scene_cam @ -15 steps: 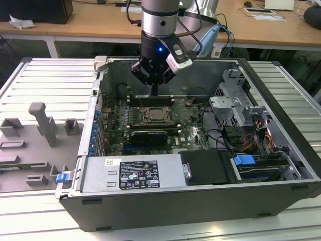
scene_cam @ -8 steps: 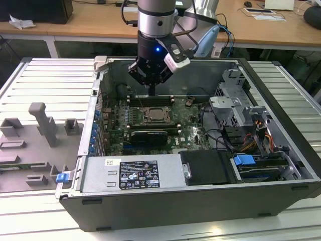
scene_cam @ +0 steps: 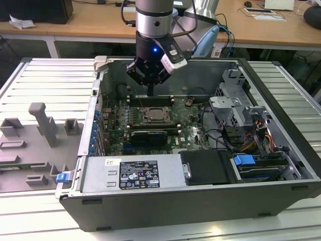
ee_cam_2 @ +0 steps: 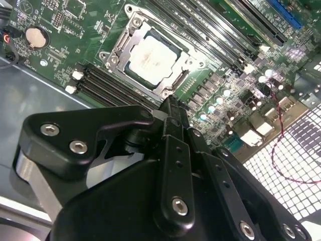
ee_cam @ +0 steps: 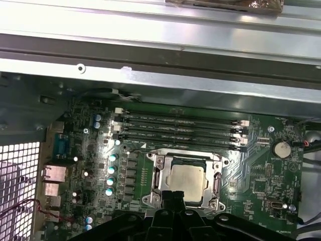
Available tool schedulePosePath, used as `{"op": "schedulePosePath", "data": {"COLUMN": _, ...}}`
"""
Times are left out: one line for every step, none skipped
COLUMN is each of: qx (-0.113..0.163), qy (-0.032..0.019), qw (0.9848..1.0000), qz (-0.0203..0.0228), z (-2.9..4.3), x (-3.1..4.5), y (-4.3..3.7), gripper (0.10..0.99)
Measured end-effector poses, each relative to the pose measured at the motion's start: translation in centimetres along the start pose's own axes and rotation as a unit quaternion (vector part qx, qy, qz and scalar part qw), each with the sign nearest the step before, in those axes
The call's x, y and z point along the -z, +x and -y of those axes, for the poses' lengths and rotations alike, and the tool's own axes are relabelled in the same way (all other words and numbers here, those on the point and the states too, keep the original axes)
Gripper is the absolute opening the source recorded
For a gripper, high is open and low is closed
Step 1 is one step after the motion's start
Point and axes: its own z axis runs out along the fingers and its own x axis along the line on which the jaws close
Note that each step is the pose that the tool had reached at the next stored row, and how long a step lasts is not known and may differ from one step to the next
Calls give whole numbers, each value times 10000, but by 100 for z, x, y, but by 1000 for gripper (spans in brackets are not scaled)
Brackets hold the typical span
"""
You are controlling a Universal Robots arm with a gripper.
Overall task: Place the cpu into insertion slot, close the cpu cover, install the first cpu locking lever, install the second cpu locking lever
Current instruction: 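Install the first cpu locking lever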
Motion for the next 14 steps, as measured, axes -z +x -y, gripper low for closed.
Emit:
{"op": "schedulePosePath", "data": {"qx": 0, "qy": 0, "qw": 10000, "qz": 1, "z": -1, "x": 0, "y": 5, "gripper": 106}}
{"op": "schedulePosePath", "data": {"qx": 0, "qy": 0, "qw": 10000, "qz": 1, "z": -1, "x": 0, "y": 12, "gripper": 106}}
{"op": "schedulePosePath", "data": {"qx": 0, "qy": 0, "qw": 10000, "qz": 1, "z": -2, "x": 0, "y": 23, "gripper": 106}}
{"op": "schedulePosePath", "data": {"qx": 0, "qy": 0, "qw": 10000, "qz": 1, "z": -3, "x": 0, "y": 34, "gripper": 106}}
{"op": "schedulePosePath", "data": {"qx": 0, "qy": 0, "qw": 10000, "qz": 1, "z": -4, "x": 0, "y": 48, "gripper": 106}}
{"op": "schedulePosePath", "data": {"qx": 0, "qy": 0, "qw": 10000, "qz": 1, "z": -5, "x": 0, "y": 61, "gripper": 106}}
{"op": "schedulePosePath", "data": {"qx": 0, "qy": 0, "qw": 10000, "qz": 1, "z": -7, "x": 0, "y": 75, "gripper": 106}}
{"op": "schedulePosePath", "data": {"qx": 0, "qy": 0, "qw": 10000, "qz": 1, "z": -8, "x": 0, "y": 85, "gripper": 106}}
{"op": "schedulePosePath", "data": {"qx": 0, "qy": 0, "qw": 10000, "qz": 0, "z": -9, "x": 0, "y": 101, "gripper": 106}}
{"op": "schedulePosePath", "data": {"qx": 0, "qy": 0, "qw": 10000, "qz": 1, "z": -11, "x": 0, "y": 118, "gripper": 106}}
{"op": "schedulePosePath", "data": {"qx": 0, "qy": 0, "qw": 10000, "qz": 0, "z": -12, "x": 0, "y": 131, "gripper": 106}}
{"op": "schedulePosePath", "data": {"qx": 0, "qy": 1, "qw": 10000, "qz": 0, "z": -14, "x": 1, "y": 159, "gripper": 106}}
{"op": "schedulePosePath", "data": {"qx": 0, "qy": 0, "qw": 10000, "qz": 1, "z": -17, "x": 0, "y": 190, "gripper": 106}}
{"op": "schedulePosePath", "data": {"qx": 1, "qy": 0, "qw": 10000, "qz": 1, "z": -19, "x": 0, "y": 210, "gripper": 106}}
